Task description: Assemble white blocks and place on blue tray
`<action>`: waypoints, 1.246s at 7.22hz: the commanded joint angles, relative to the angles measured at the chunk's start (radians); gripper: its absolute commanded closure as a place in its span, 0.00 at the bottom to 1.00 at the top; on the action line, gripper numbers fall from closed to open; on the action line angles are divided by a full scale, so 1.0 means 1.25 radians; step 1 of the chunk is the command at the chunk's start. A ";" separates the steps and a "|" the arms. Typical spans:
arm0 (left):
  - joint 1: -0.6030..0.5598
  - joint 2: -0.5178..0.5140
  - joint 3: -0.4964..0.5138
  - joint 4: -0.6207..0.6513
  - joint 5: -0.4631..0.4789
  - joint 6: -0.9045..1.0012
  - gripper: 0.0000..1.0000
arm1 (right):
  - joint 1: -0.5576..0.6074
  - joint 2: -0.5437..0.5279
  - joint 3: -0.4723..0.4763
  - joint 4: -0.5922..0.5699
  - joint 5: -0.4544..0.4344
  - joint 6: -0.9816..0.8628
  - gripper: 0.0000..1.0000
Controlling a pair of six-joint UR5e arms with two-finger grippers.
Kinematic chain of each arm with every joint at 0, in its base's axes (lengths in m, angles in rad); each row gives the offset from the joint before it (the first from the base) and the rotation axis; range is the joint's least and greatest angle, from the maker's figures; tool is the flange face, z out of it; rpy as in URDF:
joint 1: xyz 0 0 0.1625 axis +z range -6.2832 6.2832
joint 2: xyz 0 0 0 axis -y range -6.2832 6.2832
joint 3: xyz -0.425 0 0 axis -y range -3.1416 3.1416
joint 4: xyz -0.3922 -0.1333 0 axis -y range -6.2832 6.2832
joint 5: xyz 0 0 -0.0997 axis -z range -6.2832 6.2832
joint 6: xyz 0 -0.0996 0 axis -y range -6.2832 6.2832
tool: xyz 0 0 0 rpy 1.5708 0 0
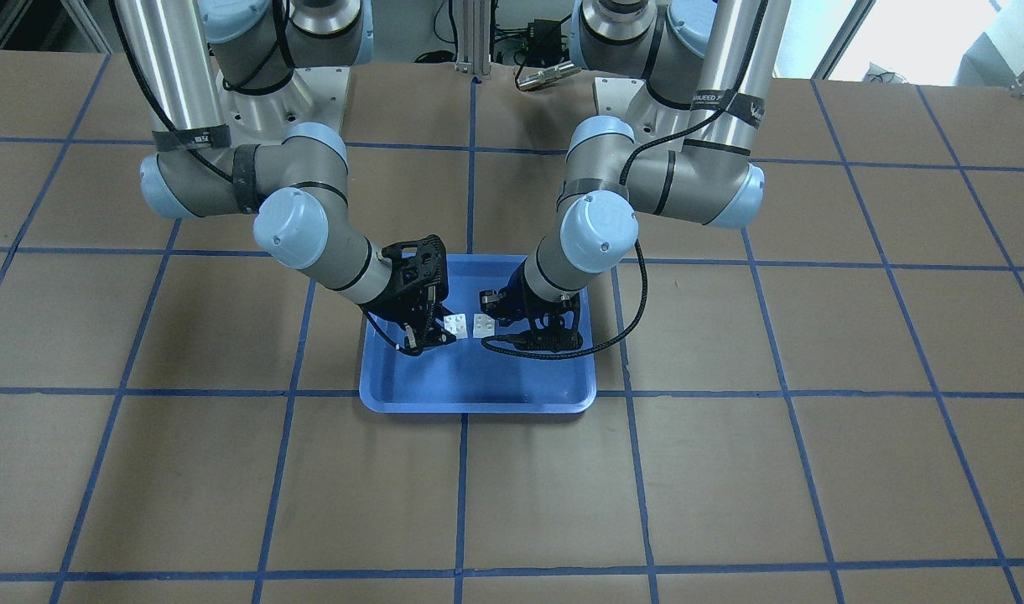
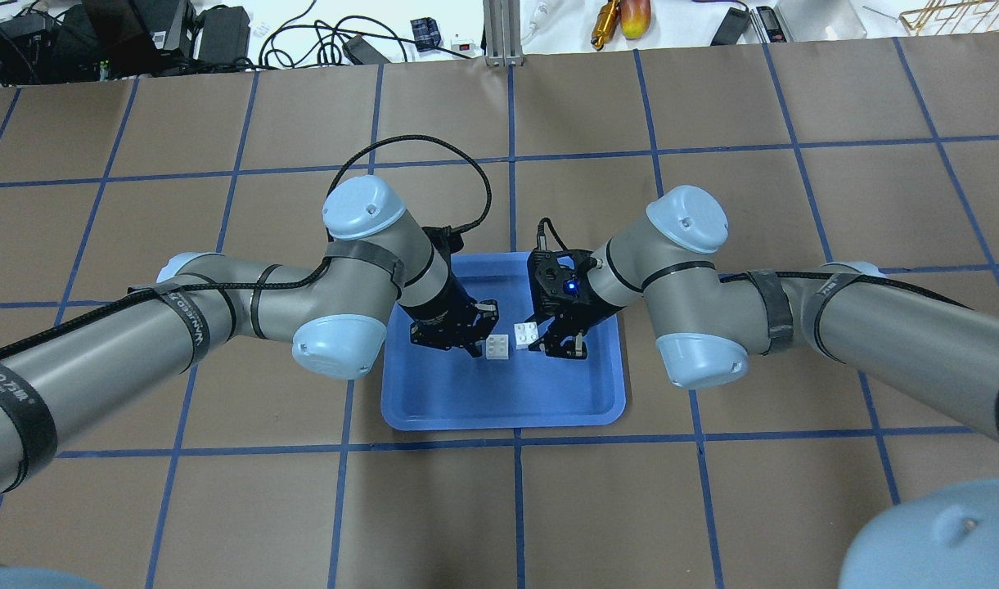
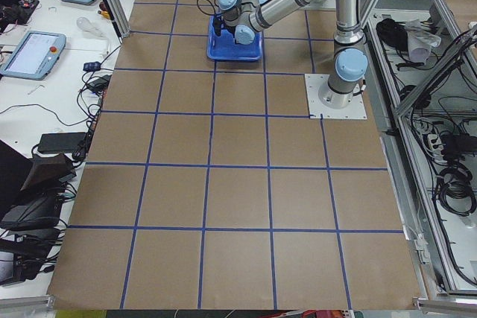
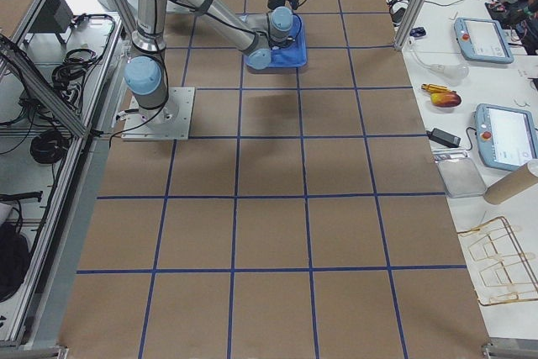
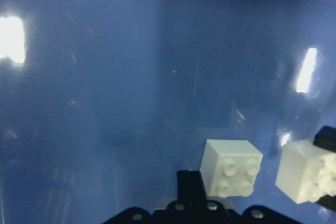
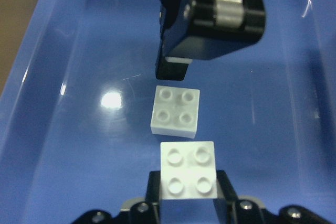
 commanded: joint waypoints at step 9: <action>0.001 0.004 0.003 0.021 0.000 -0.006 1.00 | 0.021 0.020 0.006 -0.030 -0.027 0.022 0.69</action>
